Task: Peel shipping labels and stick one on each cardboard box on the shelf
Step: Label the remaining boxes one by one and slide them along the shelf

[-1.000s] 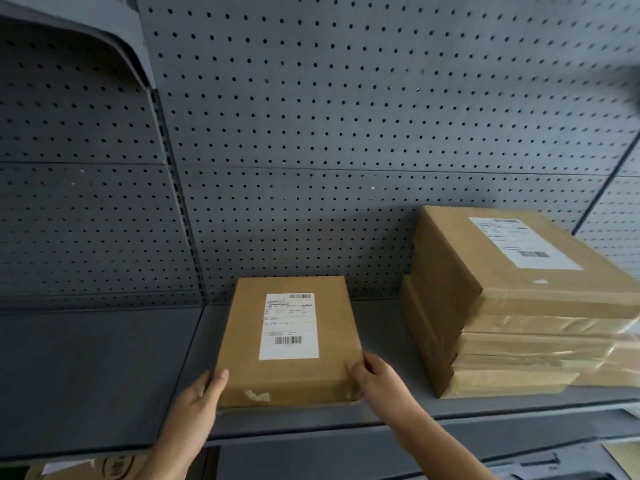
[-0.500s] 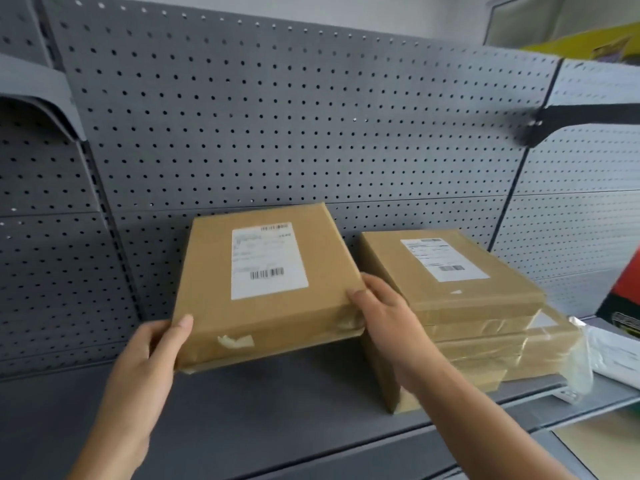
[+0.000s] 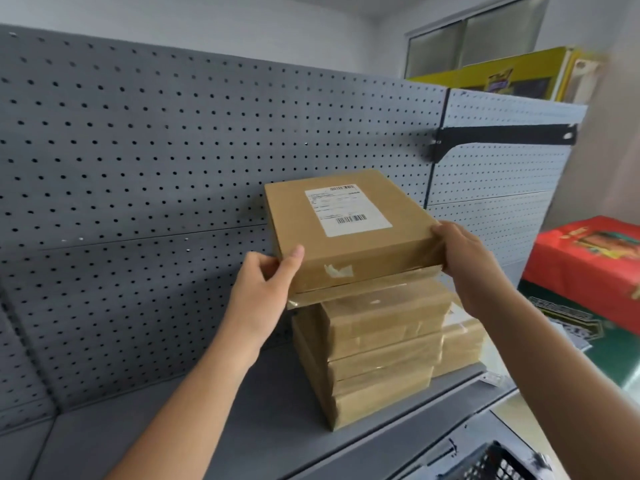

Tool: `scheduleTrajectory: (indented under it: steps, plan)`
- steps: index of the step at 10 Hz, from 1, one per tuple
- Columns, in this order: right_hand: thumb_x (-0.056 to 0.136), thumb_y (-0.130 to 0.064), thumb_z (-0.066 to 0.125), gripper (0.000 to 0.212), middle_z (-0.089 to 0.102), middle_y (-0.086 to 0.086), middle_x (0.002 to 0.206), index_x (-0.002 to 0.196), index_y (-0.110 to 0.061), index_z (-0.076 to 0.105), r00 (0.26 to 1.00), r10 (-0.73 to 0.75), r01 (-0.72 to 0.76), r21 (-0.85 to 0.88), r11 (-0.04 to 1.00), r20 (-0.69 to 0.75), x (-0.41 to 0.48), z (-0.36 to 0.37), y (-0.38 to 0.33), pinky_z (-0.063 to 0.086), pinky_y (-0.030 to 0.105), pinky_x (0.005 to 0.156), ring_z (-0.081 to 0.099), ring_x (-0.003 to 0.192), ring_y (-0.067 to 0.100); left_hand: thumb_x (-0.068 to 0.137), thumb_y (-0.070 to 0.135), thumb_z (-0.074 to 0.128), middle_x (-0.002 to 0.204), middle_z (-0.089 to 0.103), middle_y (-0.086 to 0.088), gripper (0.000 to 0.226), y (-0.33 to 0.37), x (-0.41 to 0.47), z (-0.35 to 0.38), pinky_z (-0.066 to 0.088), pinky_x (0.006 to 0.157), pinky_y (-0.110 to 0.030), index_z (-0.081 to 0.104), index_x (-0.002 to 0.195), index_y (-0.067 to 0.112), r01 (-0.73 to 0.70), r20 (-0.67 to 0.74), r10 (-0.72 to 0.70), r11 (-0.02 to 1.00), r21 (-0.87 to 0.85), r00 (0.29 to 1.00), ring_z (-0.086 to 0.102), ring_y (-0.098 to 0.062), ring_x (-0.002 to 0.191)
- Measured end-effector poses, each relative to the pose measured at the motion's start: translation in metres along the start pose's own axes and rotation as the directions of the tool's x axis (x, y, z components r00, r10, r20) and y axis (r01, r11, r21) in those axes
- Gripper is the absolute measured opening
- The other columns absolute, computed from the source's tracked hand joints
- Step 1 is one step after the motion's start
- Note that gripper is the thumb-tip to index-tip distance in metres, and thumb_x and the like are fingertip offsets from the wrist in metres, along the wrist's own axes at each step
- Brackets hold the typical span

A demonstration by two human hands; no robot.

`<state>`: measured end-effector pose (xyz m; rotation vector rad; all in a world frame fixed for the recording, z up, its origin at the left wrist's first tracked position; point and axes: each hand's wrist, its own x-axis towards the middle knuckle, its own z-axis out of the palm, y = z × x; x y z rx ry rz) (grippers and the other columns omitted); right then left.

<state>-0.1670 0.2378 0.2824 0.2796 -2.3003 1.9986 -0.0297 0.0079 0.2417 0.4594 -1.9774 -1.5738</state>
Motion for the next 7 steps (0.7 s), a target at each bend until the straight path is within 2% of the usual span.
scheduleTrajectory:
  steps: [2, 3, 4, 5, 6, 7]
  plan:
    - [0.090, -0.040, 0.053, 0.022, 0.057, 0.001, 0.096, 0.084, -0.023, 0.065, 0.993, 0.101, -0.101, 0.003, 0.995, -0.059, 0.031, -0.031, 0.019, 0.044, 0.048, 0.104, 0.054, 0.095, 0.020, 0.090, 0.074, 0.046, 0.105, 0.065, -0.007, 0.058, -0.005, 0.016, 0.049, 0.051, 0.080, -0.037, 0.053, 0.100, 0.018, 0.024, 0.044, -0.024, 1.000, 0.008, 0.999, 0.063, -0.020, 0.093]
    - [0.093, -0.038, 0.052, 0.019, 0.054, 0.001, 0.094, 0.086, -0.022, 0.062, 0.989, 0.142, -0.143, -0.015, 0.990, -0.043, 0.039, -0.033, 0.028, 0.045, 0.046, 0.103, 0.052, 0.093, 0.019, 0.091, 0.070, 0.047, 0.100, 0.062, -0.003, 0.055, -0.007, 0.018, 0.060, 0.045, 0.068, -0.030, 0.053, 0.099, 0.016, 0.029, 0.039, -0.031, 0.999, 0.044, 0.999, 0.060, -0.015, 0.086]
    - [0.096, -0.038, 0.052, 0.020, 0.053, 0.000, 0.091, 0.086, -0.021, 0.058, 0.981, 0.191, -0.191, 0.006, 0.982, -0.017, 0.046, -0.031, 0.040, 0.047, 0.039, 0.095, 0.052, 0.086, 0.016, 0.087, 0.074, 0.050, 0.100, 0.060, -0.002, 0.058, -0.014, 0.021, 0.067, 0.041, 0.065, -0.029, 0.053, 0.097, 0.017, 0.013, 0.017, -0.015, 0.995, 0.095, 1.000, 0.057, -0.014, 0.087]
    - [0.096, -0.038, 0.052, 0.022, 0.052, 0.000, 0.089, 0.085, -0.021, 0.059, 0.983, 0.181, -0.181, -0.002, 0.983, -0.004, 0.050, -0.032, 0.044, 0.047, 0.037, 0.089, 0.051, 0.082, 0.015, 0.084, 0.076, 0.051, 0.104, 0.060, -0.002, 0.060, -0.017, 0.022, 0.068, 0.042, 0.068, -0.029, 0.054, 0.097, 0.018, 0.014, -0.002, -0.014, 0.995, 0.101, 1.000, 0.057, -0.014, 0.092]
    - [0.096, -0.041, 0.050, 0.024, 0.054, 0.000, 0.094, 0.093, -0.020, 0.062, 0.985, 0.173, -0.172, -0.058, 0.983, 0.010, 0.055, -0.032, 0.044, 0.047, 0.037, 0.088, 0.052, 0.085, 0.015, 0.082, 0.079, 0.051, 0.104, 0.060, -0.001, 0.062, -0.012, 0.026, 0.067, 0.044, 0.071, -0.030, 0.054, 0.097, 0.019, 0.039, 0.009, -0.040, 0.994, 0.104, 0.999, 0.058, -0.015, 0.094]
    - [0.098, -0.042, 0.048, 0.033, 0.058, -0.002, 0.106, 0.115, -0.018, 0.061, 0.997, 0.080, -0.082, -0.115, 0.990, -0.016, 0.058, -0.034, 0.047, 0.048, 0.039, 0.091, 0.054, 0.094, 0.013, 0.079, 0.083, 0.045, 0.104, 0.061, 0.000, 0.063, -0.014, 0.015, 0.061, 0.049, 0.079, -0.034, 0.053, 0.099, 0.023, 0.008, 0.005, -0.009, 0.995, 0.095, 1.000, 0.060, -0.016, 0.095]
